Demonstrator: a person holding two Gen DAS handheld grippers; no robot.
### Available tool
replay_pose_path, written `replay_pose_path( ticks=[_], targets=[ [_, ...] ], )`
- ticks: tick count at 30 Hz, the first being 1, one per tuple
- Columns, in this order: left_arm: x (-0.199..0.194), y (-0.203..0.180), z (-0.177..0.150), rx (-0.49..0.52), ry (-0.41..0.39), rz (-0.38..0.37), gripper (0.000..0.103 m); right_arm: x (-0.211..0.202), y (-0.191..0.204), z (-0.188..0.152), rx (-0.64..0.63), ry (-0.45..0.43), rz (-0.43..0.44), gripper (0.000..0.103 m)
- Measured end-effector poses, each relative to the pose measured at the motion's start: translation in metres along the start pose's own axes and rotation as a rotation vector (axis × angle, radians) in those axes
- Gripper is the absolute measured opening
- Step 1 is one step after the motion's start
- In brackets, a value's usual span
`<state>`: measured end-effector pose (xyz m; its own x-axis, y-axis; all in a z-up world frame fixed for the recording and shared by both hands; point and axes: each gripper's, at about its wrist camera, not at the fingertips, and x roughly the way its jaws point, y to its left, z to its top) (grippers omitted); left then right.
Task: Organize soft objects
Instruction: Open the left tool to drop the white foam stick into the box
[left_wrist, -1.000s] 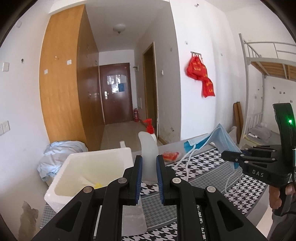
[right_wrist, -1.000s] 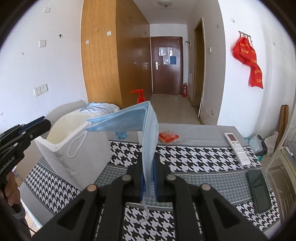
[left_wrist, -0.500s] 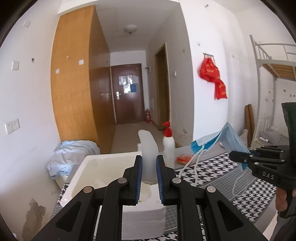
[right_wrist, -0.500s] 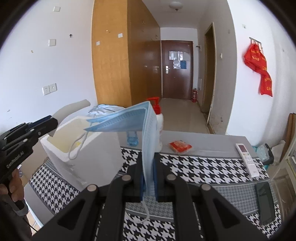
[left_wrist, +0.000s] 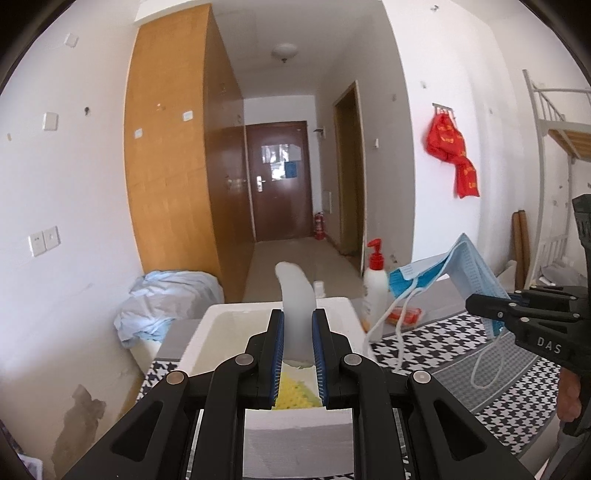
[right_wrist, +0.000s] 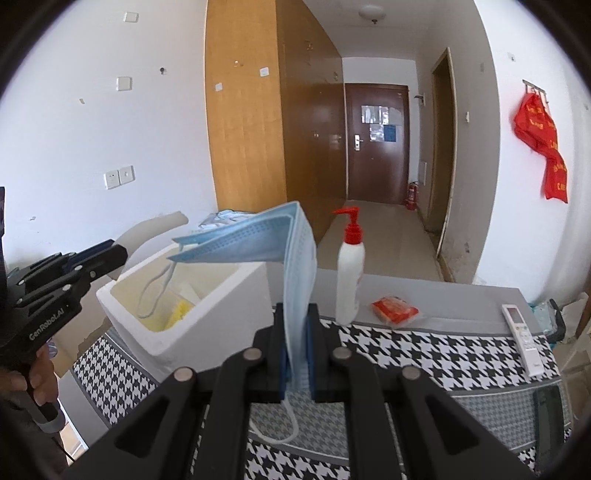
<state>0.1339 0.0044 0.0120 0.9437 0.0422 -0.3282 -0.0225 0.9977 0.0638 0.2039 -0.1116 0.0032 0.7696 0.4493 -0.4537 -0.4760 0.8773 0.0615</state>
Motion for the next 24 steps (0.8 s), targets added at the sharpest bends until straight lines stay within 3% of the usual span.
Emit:
replay_pose_path(
  ticks=[11, 24],
  targets=[
    [0.014, 0.024, 0.000, -0.042, 0.027, 0.037, 0.016, 0.017, 0.017, 0.009, -0.019, 0.018, 0.026, 0.011],
    [0.039, 0.040, -0.008, -0.071, 0.074, 0.011, 0.017, 0.030, 0.024, 0.012, -0.024, 0.033, 0.002, 0.011]
  ],
)
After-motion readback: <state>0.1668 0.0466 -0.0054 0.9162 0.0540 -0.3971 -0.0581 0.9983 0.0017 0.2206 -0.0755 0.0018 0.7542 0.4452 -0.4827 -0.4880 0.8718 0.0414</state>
